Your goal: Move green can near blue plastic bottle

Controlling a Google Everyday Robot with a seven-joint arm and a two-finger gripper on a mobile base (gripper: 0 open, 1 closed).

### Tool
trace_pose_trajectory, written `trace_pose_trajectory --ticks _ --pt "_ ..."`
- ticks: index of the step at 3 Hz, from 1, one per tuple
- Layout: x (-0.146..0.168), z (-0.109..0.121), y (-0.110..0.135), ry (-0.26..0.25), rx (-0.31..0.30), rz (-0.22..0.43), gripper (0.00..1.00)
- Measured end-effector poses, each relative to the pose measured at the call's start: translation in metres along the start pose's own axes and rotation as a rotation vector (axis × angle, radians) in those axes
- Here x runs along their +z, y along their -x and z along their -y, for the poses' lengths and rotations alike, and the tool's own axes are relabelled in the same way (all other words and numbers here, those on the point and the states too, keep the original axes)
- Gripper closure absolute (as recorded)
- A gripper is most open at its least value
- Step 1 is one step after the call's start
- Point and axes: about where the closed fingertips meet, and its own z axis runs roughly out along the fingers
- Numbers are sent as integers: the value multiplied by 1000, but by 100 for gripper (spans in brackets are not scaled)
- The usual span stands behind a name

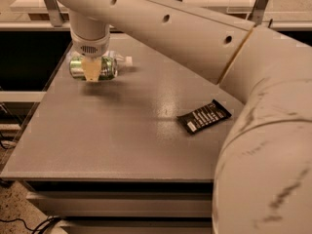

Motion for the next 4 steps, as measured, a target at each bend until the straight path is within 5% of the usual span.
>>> trace_pose_trajectory --ticks 1,4 --pt "10 12 -5 -2 17 -3 100" --pt "7 23 -16 -13 55 -11 36"
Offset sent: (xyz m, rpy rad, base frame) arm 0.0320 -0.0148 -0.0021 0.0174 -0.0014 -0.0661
